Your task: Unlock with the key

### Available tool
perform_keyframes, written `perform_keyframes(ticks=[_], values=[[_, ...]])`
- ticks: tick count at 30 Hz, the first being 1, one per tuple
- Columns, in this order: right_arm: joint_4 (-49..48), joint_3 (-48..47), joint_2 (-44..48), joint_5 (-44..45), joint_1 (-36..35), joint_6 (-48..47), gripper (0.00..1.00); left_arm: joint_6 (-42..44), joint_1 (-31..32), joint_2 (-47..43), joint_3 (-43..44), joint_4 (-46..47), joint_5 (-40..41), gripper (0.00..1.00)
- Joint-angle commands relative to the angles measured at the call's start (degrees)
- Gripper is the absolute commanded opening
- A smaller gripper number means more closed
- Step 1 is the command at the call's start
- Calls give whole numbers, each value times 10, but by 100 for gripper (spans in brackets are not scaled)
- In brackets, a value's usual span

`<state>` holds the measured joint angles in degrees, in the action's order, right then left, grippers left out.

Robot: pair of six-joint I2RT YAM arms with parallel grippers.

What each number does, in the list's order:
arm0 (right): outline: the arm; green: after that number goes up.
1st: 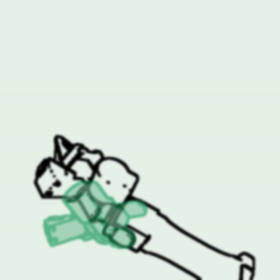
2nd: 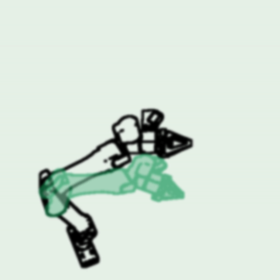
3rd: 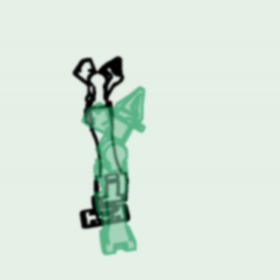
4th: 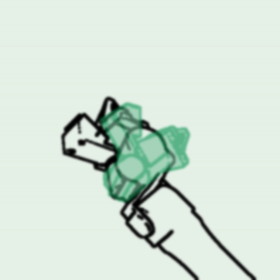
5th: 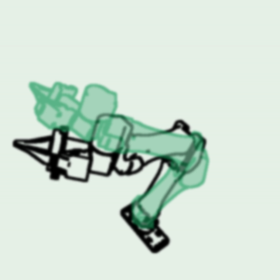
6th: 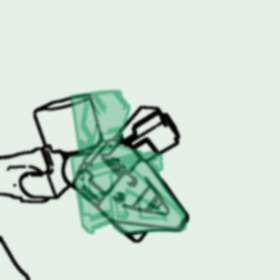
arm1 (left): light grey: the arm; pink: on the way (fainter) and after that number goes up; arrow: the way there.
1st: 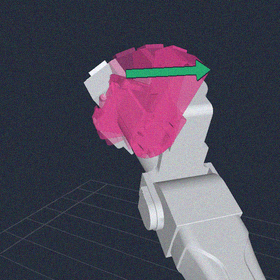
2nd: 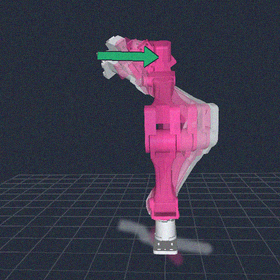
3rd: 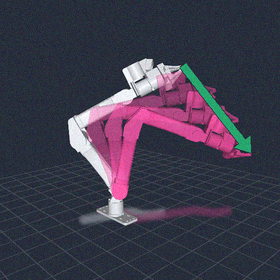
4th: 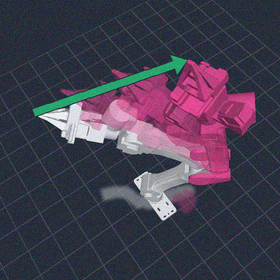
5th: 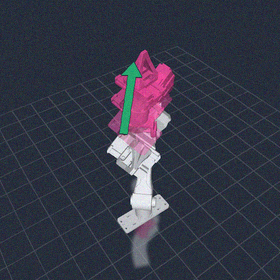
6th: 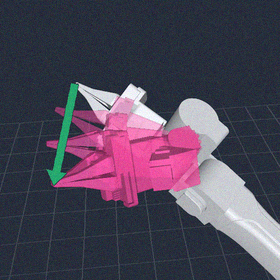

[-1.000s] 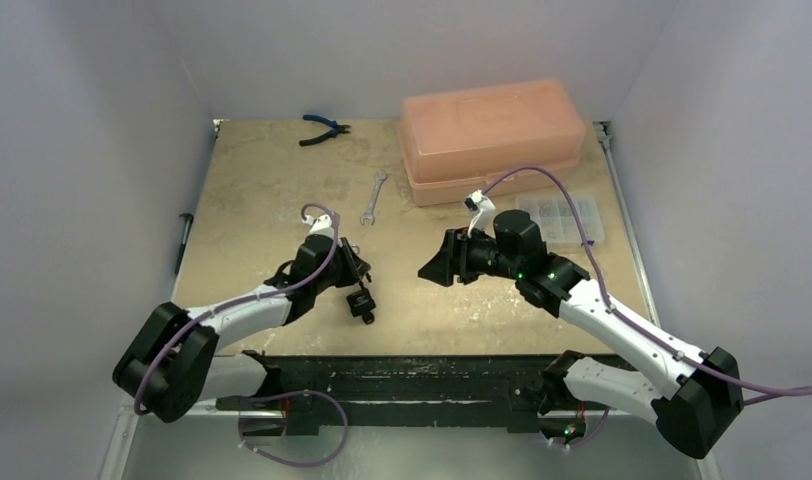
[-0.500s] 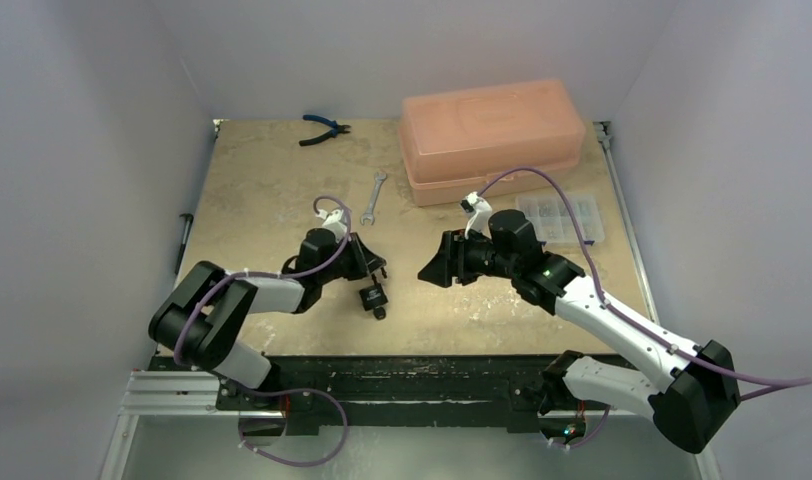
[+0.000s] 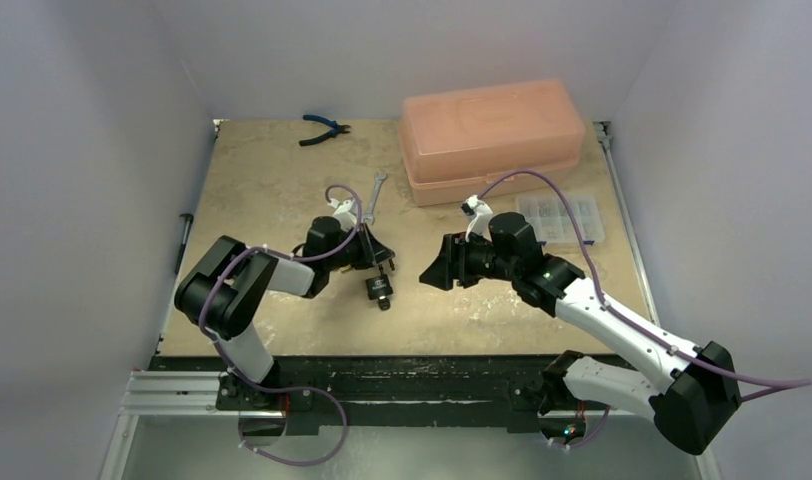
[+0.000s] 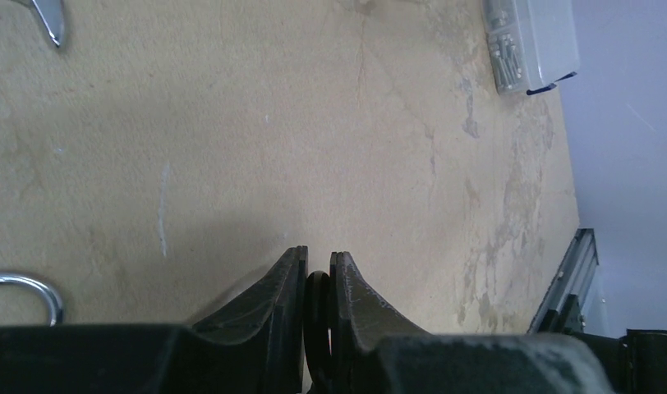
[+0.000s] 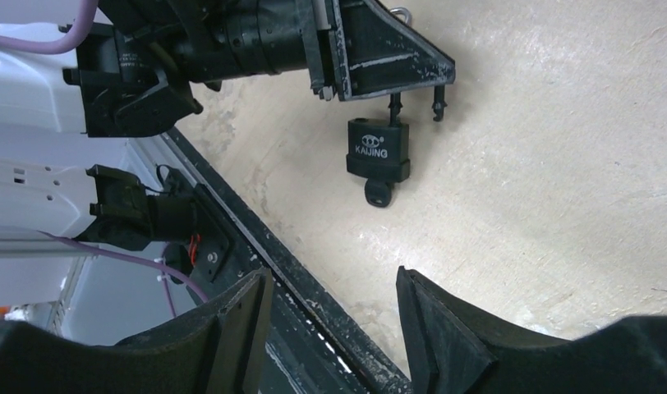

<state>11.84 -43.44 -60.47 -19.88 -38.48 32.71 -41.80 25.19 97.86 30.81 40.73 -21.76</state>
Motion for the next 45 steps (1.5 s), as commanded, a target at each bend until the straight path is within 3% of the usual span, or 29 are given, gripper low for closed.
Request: perform_keyframes(ticks=[1, 4, 5, 6, 9, 16, 20, 21, 24, 26, 36, 45], values=[[-10, 5, 16, 15, 3, -11, 64, 77, -14, 13, 33, 37, 29, 18], [-10, 4, 17, 13, 3, -12, 69, 89, -17, 3, 49, 9, 38, 33], [-10, 5, 18, 13, 3, -13, 75, 98, -19, -12, 60, -9, 47, 50], [-10, 5, 18, 12, 3, -13, 77, 102, -19, -19, 63, -17, 51, 58], [-12, 5, 19, 12, 3, -13, 78, 110, -19, -51, 76, -46, 61, 72], [-10, -4, 33, 17, 3, -13, 82, 115, -19, -168, 95, -146, 93, 78], [-7, -22, 42, 26, 4, -14, 94, 115, -19, -273, 110, -245, 116, 78], [-4, -27, 45, 32, 3, -14, 98, 119, -19, -302, 111, -265, 122, 80], [6, -49, 53, 49, 4, -23, 99, 141, -19, -392, 118, -341, 166, 94], [18, -67, 62, 67, 3, -33, 99, 157, -19, -447, 120, -383, 205, 97], [30, -100, 175, 244, 3, -19, 99, 256, -19, -645, 52, -477, 387, 99], [-28, 3, 395, 450, 3, -1, 99, 263, -19, -665, 39, -479, 405, 99]])
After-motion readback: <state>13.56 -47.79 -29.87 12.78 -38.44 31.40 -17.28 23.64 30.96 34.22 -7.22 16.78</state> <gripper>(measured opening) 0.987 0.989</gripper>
